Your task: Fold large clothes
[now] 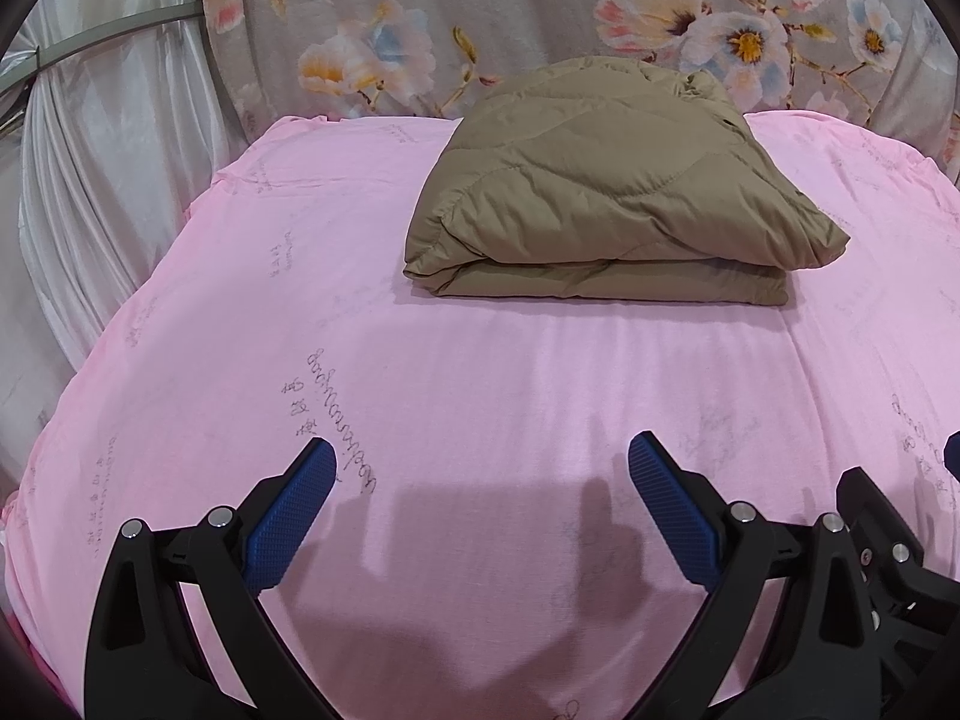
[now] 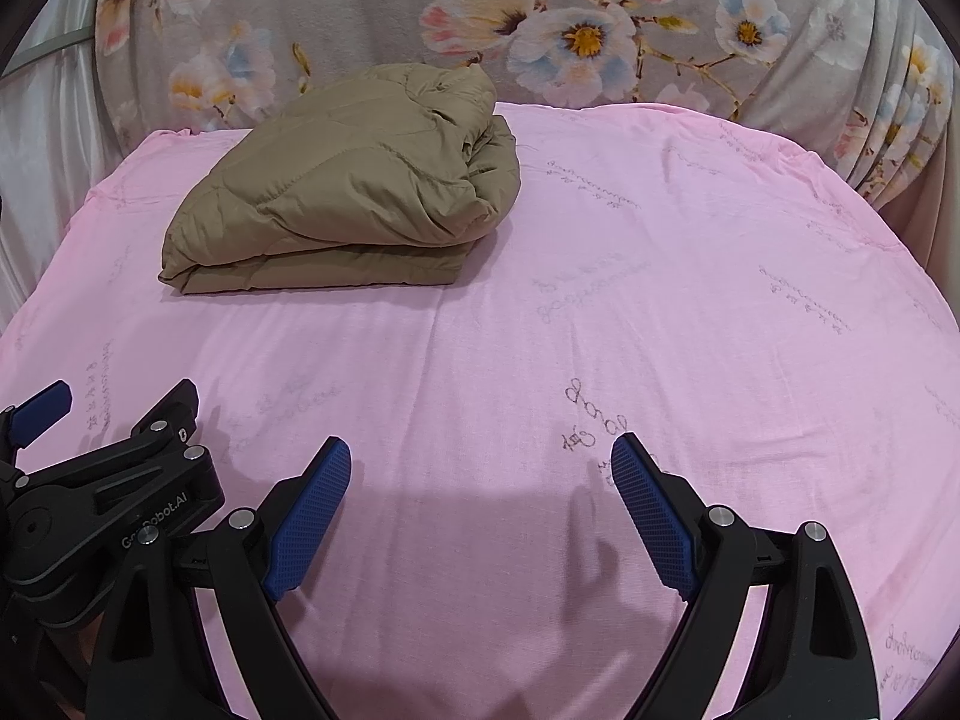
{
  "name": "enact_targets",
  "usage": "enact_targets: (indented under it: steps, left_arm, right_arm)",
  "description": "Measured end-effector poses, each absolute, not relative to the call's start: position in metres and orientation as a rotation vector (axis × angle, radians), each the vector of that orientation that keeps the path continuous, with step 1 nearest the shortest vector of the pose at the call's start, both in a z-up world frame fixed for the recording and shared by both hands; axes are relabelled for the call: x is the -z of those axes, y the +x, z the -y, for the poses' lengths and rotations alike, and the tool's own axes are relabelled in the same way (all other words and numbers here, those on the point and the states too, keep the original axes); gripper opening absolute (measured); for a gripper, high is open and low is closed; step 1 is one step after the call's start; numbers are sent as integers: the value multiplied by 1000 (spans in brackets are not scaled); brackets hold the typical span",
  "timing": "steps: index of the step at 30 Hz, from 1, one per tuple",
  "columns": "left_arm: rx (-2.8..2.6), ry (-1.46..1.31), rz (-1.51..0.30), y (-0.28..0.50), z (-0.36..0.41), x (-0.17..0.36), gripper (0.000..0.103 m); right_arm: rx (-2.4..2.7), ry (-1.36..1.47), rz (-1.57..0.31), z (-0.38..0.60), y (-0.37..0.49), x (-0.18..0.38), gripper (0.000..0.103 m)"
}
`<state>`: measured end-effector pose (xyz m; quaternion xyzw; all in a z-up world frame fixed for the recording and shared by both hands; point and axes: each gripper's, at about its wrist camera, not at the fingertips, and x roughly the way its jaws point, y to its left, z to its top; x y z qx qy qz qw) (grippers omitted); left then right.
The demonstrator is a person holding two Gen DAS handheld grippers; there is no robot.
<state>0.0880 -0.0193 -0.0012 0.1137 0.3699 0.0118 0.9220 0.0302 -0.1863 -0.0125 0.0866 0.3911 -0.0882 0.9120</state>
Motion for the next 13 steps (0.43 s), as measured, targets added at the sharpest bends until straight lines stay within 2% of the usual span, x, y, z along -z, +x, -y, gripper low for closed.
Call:
enact_targets:
  steps: [13]
  left_arm:
    - [-18, 242, -754, 87, 21, 0, 93]
  right_arm:
    - [184, 178, -806, 191, 28, 13, 87]
